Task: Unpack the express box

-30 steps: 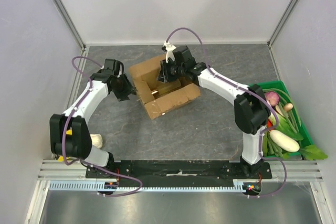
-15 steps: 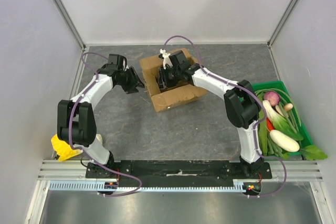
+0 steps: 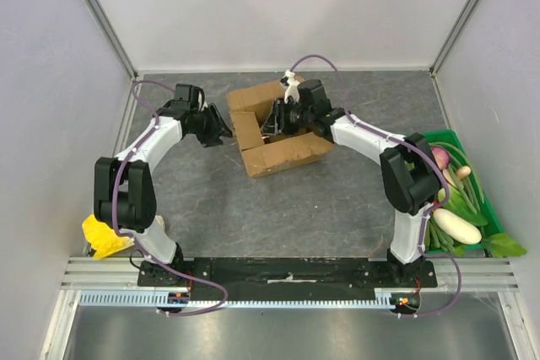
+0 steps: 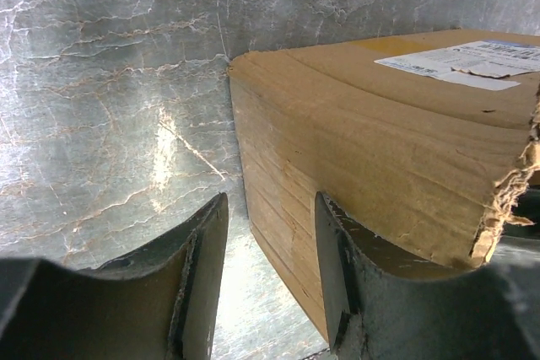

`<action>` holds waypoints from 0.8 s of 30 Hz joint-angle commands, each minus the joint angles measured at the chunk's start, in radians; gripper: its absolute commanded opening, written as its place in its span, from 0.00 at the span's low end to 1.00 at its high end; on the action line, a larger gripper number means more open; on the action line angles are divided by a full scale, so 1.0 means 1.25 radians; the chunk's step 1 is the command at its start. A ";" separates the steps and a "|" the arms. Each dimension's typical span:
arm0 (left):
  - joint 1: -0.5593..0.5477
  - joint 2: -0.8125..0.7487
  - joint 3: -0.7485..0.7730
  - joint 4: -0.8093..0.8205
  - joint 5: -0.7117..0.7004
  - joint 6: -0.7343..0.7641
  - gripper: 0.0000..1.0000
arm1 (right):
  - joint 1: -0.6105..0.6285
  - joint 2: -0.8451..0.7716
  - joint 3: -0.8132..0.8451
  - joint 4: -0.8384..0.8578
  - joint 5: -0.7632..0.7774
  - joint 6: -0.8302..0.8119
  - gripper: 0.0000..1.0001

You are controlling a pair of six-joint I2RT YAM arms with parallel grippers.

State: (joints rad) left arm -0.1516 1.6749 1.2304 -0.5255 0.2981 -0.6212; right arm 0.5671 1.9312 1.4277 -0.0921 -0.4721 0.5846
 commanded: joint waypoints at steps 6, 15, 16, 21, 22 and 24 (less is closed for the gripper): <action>-0.001 -0.003 0.031 0.026 0.028 0.028 0.52 | -0.018 -0.048 -0.057 0.288 -0.155 0.151 0.48; -0.001 -0.010 0.031 0.024 0.018 0.029 0.53 | -0.016 -0.070 -0.072 0.376 -0.157 0.185 0.49; -0.001 -0.012 0.031 0.024 0.014 0.026 0.53 | -0.014 -0.070 -0.071 0.377 -0.156 0.182 0.51; 0.001 -0.035 0.038 -0.013 -0.075 0.005 0.54 | 0.015 -0.071 -0.038 0.343 -0.127 0.114 0.70; 0.002 -0.051 0.037 -0.016 -0.086 0.000 0.55 | 0.021 -0.066 -0.027 0.294 -0.118 0.091 0.76; 0.008 -0.067 0.038 -0.027 -0.116 -0.004 0.56 | 0.045 -0.059 0.014 0.248 -0.096 0.030 0.79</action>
State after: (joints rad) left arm -0.1520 1.6672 1.2354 -0.5415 0.2371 -0.6132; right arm 0.5728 1.8923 1.3521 0.2928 -0.6281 0.7517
